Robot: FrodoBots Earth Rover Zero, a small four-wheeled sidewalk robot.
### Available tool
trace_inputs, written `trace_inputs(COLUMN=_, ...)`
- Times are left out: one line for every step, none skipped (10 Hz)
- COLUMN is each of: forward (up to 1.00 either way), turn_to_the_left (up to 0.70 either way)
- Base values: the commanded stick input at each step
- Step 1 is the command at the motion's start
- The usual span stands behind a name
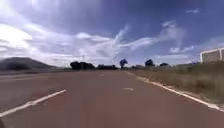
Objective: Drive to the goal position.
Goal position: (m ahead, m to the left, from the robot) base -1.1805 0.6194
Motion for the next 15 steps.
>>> trace_inputs(forward=1.0, turn_to_the_left=0.0)
trace_inputs(forward=1.0, turn_to_the_left=0.0)
trace_inputs(forward=1.0, turn_to_the_left=0.0)
trace_inputs(forward=1.0, turn_to_the_left=0.0)
trace_inputs(forward=1.0, turn_to_the_left=0.0)
trace_inputs(forward=1.0, turn_to_the_left=0.0)
trace_inputs(forward=1.0, turn_to_the_left=0.0)
trace_inputs(forward=1.0, turn_to_the_left=0.0)
trace_inputs(forward=1.0, turn_to_the_left=0.0)
trace_inputs(forward=1.0, turn_to_the_left=0.0)
trace_inputs(forward=1.0, turn_to_the_left=0.0)
trace_inputs(forward=1.0, turn_to_the_left=0.0)
trace_inputs(forward=1.0, turn_to_the_left=0.0)
trace_inputs(forward=1.0, turn_to_the_left=0.0)
trace_inputs(forward=1.0, turn_to_the_left=0.0)
